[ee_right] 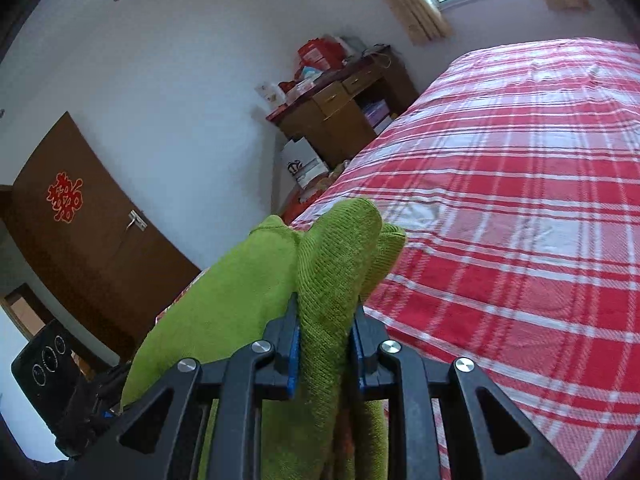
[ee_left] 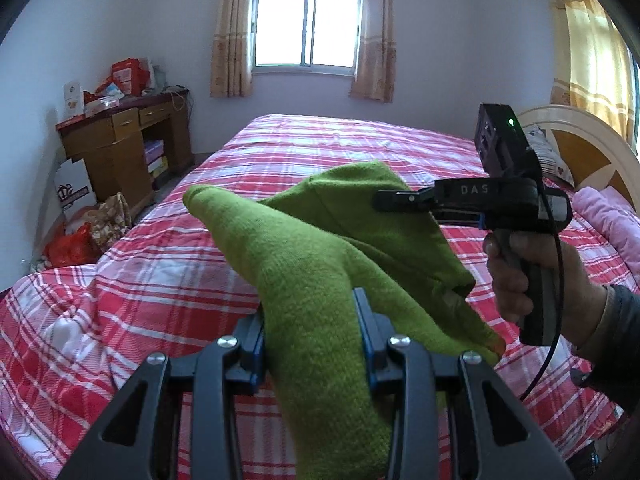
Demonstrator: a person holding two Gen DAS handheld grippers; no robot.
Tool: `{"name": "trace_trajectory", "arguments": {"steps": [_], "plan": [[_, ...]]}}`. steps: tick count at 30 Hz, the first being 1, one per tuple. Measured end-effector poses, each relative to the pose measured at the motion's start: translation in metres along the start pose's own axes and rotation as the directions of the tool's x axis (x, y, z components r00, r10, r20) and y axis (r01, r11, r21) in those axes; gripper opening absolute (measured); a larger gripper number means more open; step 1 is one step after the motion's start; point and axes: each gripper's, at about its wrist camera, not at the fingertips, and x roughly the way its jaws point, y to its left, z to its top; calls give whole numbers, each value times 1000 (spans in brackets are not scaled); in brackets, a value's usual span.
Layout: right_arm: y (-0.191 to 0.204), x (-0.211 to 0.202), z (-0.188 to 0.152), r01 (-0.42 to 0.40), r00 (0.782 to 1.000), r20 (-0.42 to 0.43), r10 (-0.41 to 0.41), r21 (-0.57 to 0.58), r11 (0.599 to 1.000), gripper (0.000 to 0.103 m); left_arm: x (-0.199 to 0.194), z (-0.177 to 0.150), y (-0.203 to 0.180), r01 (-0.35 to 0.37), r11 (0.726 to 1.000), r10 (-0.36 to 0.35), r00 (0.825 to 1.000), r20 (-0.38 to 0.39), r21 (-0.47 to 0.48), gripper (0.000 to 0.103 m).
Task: Fold small clothes
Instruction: 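Lift the bundle with both tools and fold it over onto itself, then lower the folded sweater onto the bed and open both tools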
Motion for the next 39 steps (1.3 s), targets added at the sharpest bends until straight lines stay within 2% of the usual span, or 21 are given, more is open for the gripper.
{"name": "trace_trajectory", "arguments": {"steps": [13,25,31,39], "plan": [[6,47,1,-15,997,-70,15,-4,1000,21,6,-21,30,-21,998,19,999,-32,-54,38],[-3,60,0,-24,996,-82,26,25,999,21,9,-39,41,-6,997,1,998,-57,-83,39],[-18,60,-5,-19,996,-82,26,77,997,21,11,-48,39,-20,997,14,997,-81,-76,44],[-39,61,-17,2,997,-82,8,128,992,23,12,-56,36,-55,996,49,995,-81,-69,56]]}}
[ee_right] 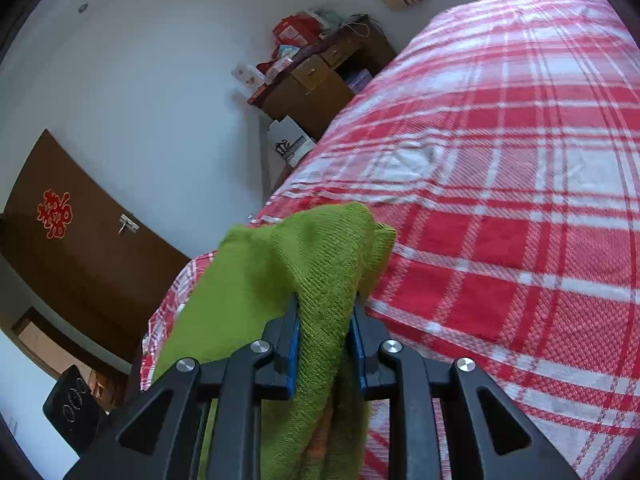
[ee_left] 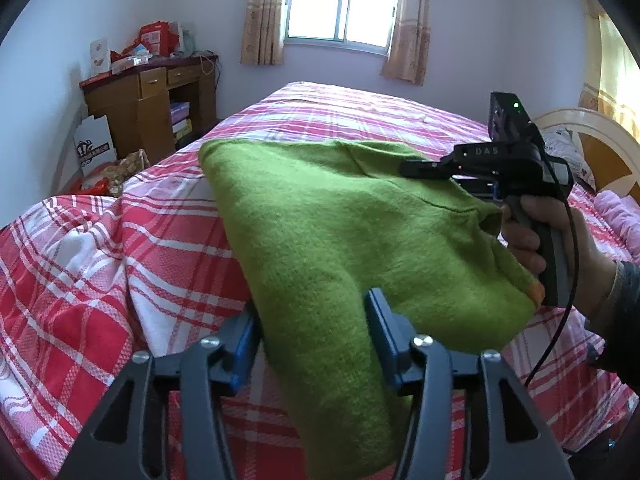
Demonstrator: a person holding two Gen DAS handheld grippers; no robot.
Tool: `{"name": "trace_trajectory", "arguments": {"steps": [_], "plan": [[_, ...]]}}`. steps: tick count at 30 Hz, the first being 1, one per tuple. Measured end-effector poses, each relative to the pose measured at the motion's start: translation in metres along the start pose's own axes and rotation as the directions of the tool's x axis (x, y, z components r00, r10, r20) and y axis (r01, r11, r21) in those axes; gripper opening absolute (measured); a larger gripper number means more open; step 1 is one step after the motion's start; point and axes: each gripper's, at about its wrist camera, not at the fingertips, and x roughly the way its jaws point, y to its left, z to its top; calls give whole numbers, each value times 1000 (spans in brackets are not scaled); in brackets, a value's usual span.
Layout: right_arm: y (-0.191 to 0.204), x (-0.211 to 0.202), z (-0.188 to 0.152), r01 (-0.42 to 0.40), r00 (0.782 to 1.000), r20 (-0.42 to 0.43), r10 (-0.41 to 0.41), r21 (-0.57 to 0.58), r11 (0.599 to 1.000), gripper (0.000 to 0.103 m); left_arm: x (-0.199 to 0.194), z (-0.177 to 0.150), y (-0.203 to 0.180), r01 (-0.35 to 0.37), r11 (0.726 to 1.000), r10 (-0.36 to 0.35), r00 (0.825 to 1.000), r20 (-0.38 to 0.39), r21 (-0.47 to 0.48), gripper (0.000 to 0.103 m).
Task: Fold small clothes
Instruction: 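Lower the folded sweater onto the bed and open both tools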
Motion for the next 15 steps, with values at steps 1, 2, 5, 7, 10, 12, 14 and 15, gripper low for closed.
{"name": "trace_trajectory", "arguments": {"steps": [1,2,5,7,10,12,14,15], "plan": [[-3,1,-1,-1,1000,-2,1,11,1000,24,0,-1,-2,-11,1000,11,1000,1,6,57],[-5,0,-1,-4,1000,-2,4,18,1000,25,-1,-1,-3,-23,1000,23,1000,4,12,61],[-3,0,-2,13,1000,-4,-13,4,1000,29,-9,1,-9,-70,996,69,997,21,52,66],[-4,-1,-3,21,1000,-3,-21,5,1000,32,-19,3,-12,-101,992,97,994,52,80,74],[-7,-5,-6,27,1000,10,-27,16,1000,39,-37,10,-8,-115,992,108,988,110,59,83],[-10,-7,-7,39,999,15,-39,25,999,49,-42,18,-2,-130,991,125,983,132,31,100],[-11,-9,-8,72,997,14,-72,31,997,52,-40,26,5,-165,986,162,976,148,12,100],[-10,-13,-8,91,996,24,-91,28,995,52,-36,30,10,-182,983,179,973,143,3,100]]}}
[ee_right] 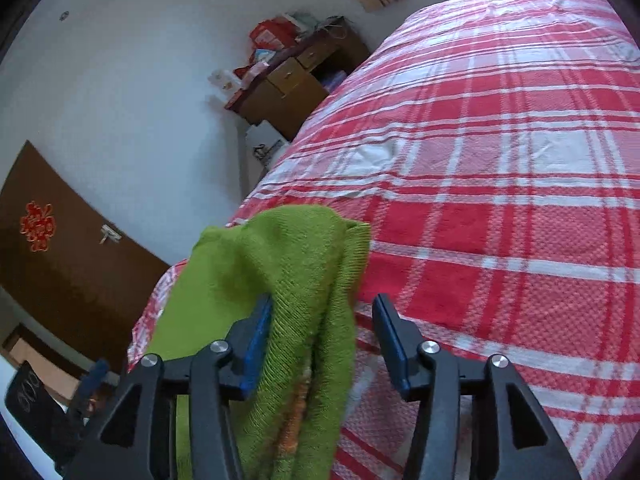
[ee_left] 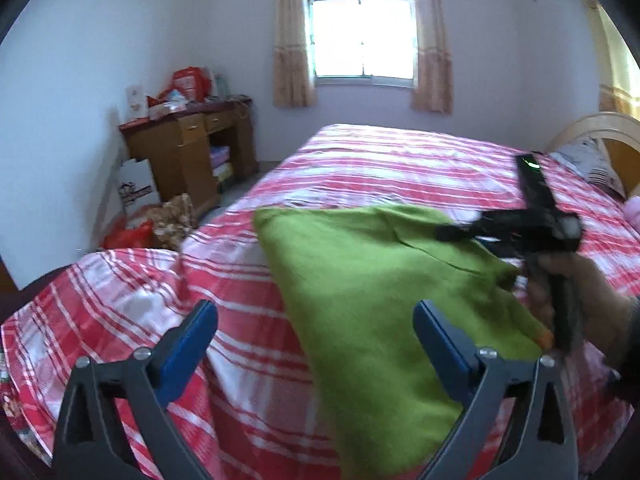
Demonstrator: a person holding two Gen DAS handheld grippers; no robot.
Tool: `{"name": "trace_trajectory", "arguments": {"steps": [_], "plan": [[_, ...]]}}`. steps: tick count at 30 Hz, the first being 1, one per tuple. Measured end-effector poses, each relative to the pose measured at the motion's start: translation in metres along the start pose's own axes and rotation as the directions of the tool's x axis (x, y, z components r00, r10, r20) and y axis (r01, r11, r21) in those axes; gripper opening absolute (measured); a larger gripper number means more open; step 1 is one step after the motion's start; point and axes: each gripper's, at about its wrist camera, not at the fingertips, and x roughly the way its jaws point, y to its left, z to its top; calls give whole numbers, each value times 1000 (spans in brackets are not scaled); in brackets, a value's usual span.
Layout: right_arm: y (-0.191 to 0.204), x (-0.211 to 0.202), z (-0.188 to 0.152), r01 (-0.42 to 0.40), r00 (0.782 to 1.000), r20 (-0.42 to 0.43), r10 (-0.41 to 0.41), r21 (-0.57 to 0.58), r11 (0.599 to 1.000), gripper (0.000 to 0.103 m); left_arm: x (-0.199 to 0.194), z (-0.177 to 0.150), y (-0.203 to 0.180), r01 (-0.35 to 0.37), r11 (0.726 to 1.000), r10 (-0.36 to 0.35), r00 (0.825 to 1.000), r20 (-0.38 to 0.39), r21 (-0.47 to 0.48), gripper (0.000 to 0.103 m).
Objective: Fold small clothes
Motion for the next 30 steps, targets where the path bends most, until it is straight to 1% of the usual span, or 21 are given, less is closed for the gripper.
{"name": "trace_trajectory", "arguments": {"steps": [1,3,4,6,7,9,10,11,12,13,14,15,16,17,18,19,21,24,26,28,30], "plan": [[3,-7,-1,26,999,24,-26,-13,1000,52,5,2,4,-13,1000,13,1000,-6,-10,100],[15,-30,-6,90,991,110,-82,-71,993,52,13,4,11,-24,999,24,1000,-11,-38,100],[21,-41,-9,95,986,143,-82,-93,991,52,19,5,16,-27,998,26,999,-20,-56,100],[39,-63,-15,47,983,182,-22,-132,990,52,29,4,20,-36,996,33,999,-31,-79,100],[49,-69,-19,23,983,186,7,-160,987,52,33,4,20,-36,996,33,999,-31,-85,100],[76,-72,-30,-16,987,152,56,-253,967,52,43,2,18,-52,995,48,998,-39,-86,100],[88,-68,-34,-37,990,121,74,-286,957,52,48,1,16,-60,995,56,997,-48,-84,100],[98,-63,-41,-73,993,66,99,-319,945,52,54,0,15,-69,994,64,996,-63,-81,100],[107,-56,-48,-88,995,22,102,-338,937,52,58,-3,13,-74,994,67,994,-84,-76,100],[111,-50,-54,-85,996,-10,87,-351,932,52,64,-6,9,-66,996,58,991,-118,-64,100],[112,-44,-61,-61,998,-33,52,-366,929,52,71,-9,6,-66,997,58,987,-151,-45,101],[109,-40,-68,-2,999,-37,-13,-378,926,52,74,-12,3,-77,996,71,984,-164,-33,101],[104,-35,-72,63,996,-37,-83,-378,924,52,76,-15,0,-84,996,78,984,-163,-27,101],[93,-32,-75,103,991,-48,-127,-350,931,51,75,-17,-2,-80,996,75,985,-155,-28,101],[83,-32,-75,90,992,-59,-113,-310,946,50,75,-18,-3,-78,996,72,986,-152,-33,102],[74,-36,-75,76,995,-47,-92,-277,958,50,74,-19,-3,-81,996,75,986,-150,-37,103],[70,-40,-77,67,995,-47,-83,-263,962,50,75,-21,-2,-86,995,79,986,-148,-45,103],[73,-42,-87,105,993,-22,-118,-315,943,50,71,-24,2,-73,994,59,986,-155,-81,103],[74,-42,-94,114,993,0,-120,-311,943,50,66,-26,2,-64,994,49,987,-154,-90,103],[78,-42,-92,135,990,5,-142,-337,932,50,55,-25,0,-73,994,60,986,-154,-76,103],[82,-47,-83,155,987,20,-157,-322,934,51,36,-20,-2,-78,995,69,989,-132,-60,103]]}}
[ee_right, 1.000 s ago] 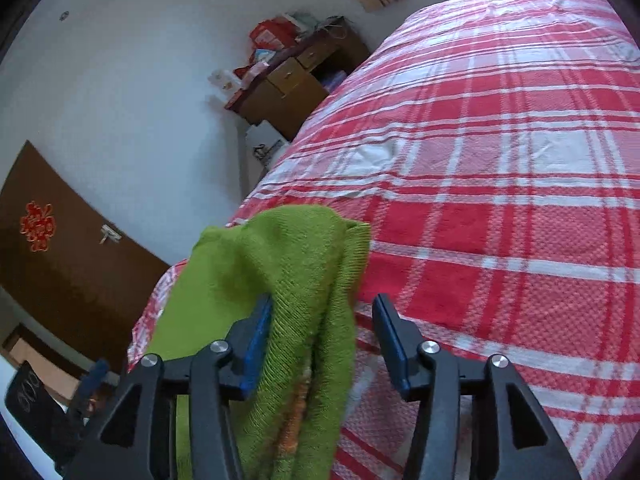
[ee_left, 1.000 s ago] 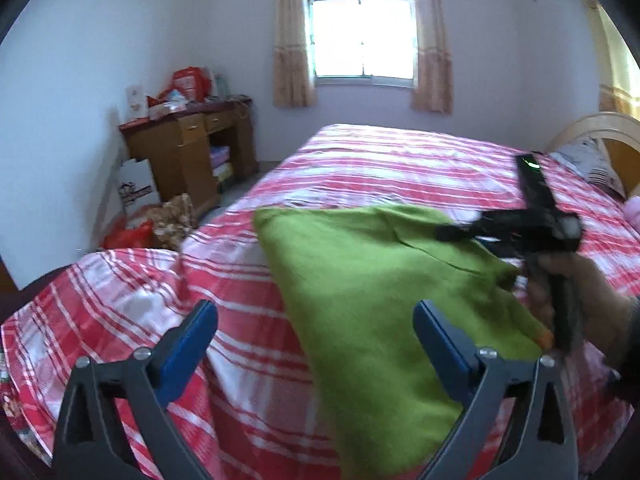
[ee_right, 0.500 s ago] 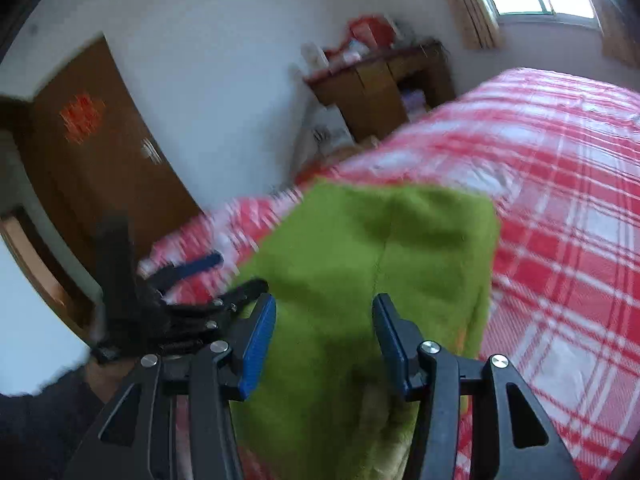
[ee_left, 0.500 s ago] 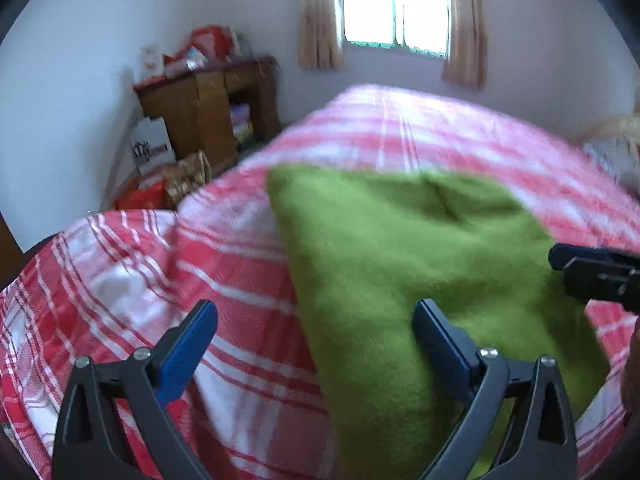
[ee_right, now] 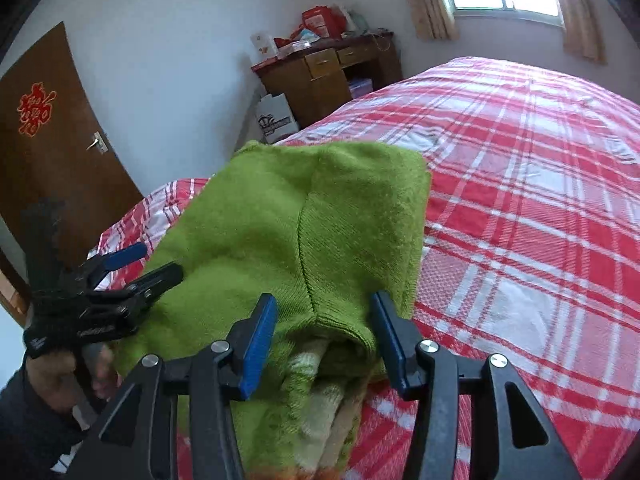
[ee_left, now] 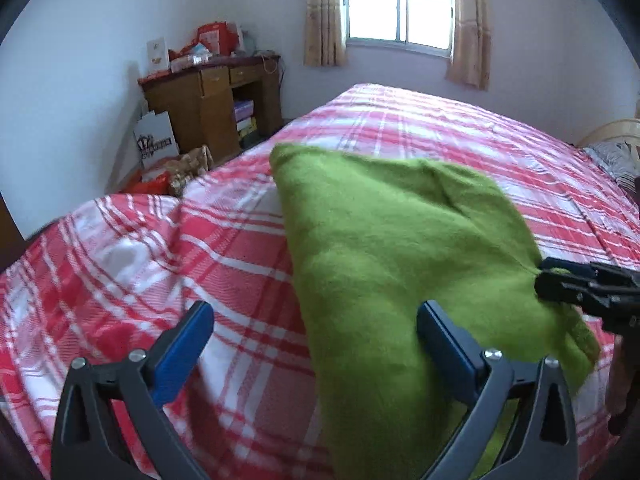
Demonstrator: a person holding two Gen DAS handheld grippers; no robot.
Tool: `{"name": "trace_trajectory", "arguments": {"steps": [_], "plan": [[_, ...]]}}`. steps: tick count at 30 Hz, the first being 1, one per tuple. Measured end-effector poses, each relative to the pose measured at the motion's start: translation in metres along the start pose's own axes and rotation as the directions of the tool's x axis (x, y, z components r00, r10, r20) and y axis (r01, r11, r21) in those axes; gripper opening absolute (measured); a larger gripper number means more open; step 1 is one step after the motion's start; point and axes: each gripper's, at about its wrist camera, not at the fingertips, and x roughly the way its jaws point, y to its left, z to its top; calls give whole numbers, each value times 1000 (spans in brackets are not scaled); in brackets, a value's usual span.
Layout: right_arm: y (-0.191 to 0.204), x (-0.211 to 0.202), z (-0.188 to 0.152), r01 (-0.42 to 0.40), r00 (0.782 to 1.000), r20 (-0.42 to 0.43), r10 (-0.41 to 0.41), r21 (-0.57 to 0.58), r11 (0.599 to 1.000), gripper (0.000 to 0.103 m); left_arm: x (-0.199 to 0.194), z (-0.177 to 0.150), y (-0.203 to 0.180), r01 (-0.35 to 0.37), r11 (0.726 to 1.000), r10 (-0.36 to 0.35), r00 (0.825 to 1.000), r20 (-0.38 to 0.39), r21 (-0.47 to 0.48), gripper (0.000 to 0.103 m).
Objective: Fold small clothes
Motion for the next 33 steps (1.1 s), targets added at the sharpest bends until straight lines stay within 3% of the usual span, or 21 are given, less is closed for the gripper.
{"name": "trace_trajectory", "arguments": {"steps": [5,8,10,19,33], "plan": [[24,-55,0,70,989,129,-69,-5,998,53,-48,13,-5,8,1000,-10,995,104,25,103],[42,-82,0,110,977,185,-105,-15,994,64,-68,20,-4,36,999,-38,987,154,16,103],[51,-94,0,117,973,204,-110,-25,993,64,-80,24,-3,53,999,-54,981,187,8,103],[66,-121,-3,120,964,243,-111,-25,992,64,-102,32,4,87,996,-83,969,233,-7,103],[63,-133,-5,117,958,264,-113,2,993,64,-104,30,2,87,996,-81,969,233,-13,103]]}}
